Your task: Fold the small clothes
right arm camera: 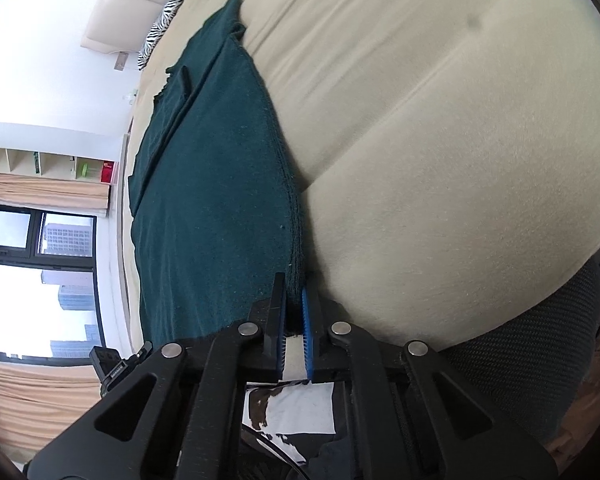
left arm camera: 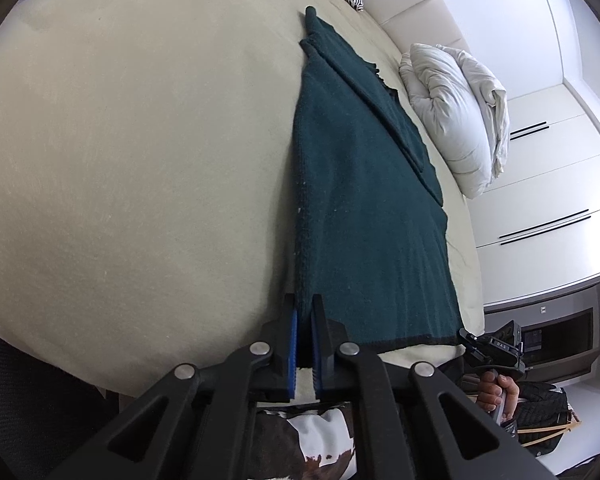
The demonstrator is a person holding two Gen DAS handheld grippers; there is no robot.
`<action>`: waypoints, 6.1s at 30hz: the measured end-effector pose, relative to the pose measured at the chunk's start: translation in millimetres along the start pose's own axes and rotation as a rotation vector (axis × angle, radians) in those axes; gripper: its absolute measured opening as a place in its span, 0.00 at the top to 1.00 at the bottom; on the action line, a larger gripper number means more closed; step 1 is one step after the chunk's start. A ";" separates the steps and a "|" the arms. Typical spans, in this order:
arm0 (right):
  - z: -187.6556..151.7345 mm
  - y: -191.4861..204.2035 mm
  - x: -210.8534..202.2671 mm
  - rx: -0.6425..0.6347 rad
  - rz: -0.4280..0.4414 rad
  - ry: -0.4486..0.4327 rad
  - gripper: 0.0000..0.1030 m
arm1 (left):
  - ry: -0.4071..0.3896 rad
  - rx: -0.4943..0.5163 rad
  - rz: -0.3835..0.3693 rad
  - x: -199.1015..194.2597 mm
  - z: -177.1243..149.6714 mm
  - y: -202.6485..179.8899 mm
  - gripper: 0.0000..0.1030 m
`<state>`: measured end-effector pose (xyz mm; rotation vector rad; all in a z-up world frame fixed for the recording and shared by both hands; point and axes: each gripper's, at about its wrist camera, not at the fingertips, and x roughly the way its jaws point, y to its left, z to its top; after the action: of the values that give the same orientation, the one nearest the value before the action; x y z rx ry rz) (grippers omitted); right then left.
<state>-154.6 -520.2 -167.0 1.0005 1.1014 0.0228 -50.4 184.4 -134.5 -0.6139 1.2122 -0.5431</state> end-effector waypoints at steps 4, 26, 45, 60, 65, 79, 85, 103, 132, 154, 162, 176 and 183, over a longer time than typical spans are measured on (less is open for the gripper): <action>0.6 5.1 -8.0 -0.015 0.012 -0.022 0.95 | -0.015 -0.002 -0.038 -5.7 2.3 -1.7 0.93; 61.5 104.8 -38.3 -0.125 0.183 -0.217 0.95 | -0.172 -0.034 -0.334 -33.3 69.8 -46.7 0.93; 214.5 183.7 14.5 -0.165 0.085 -0.358 0.95 | -0.272 -0.120 -0.397 14.9 227.3 -63.6 0.93; 327.5 199.1 113.2 -0.137 -0.030 -0.379 0.95 | -0.271 -0.120 -0.318 84.6 329.0 -70.3 0.93; 359.5 201.2 142.4 -0.126 -0.078 -0.379 0.95 | -0.260 -0.146 -0.262 111.0 354.1 -59.0 0.93; 401.7 182.0 188.2 -0.063 -0.200 -0.439 0.46 | -0.250 -0.195 -0.185 143.3 378.6 -46.5 0.55; 379.5 182.9 168.3 -0.145 -0.216 -0.460 0.46 | -0.280 -0.137 -0.140 118.4 348.5 -55.7 0.48; 250.7 181.7 145.1 -0.447 -0.348 -0.370 0.46 | -0.275 0.051 0.129 106.8 240.8 -48.2 0.58; 204.5 138.6 128.1 -0.434 -0.358 -0.355 0.87 | -0.290 0.173 0.274 108.2 221.2 -51.6 0.80; 196.2 122.7 138.8 -0.385 -0.387 -0.364 0.92 | -0.282 0.160 0.235 101.8 221.4 -41.0 0.83; 188.7 143.3 117.3 -0.421 -0.415 -0.356 0.88 | -0.389 0.245 0.274 78.8 217.8 -80.4 0.70; 233.8 282.5 208.1 -0.527 -0.079 -0.216 0.55 | -0.366 0.460 0.433 175.0 304.0 -154.7 0.62; 281.5 298.5 294.6 -0.404 0.003 -0.128 0.56 | -0.331 0.400 0.427 202.3 321.5 -116.6 0.60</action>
<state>333.9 -392.3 -155.1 0.6318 0.9309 0.1748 305.7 8.9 -118.3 -0.0891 0.8519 -0.2923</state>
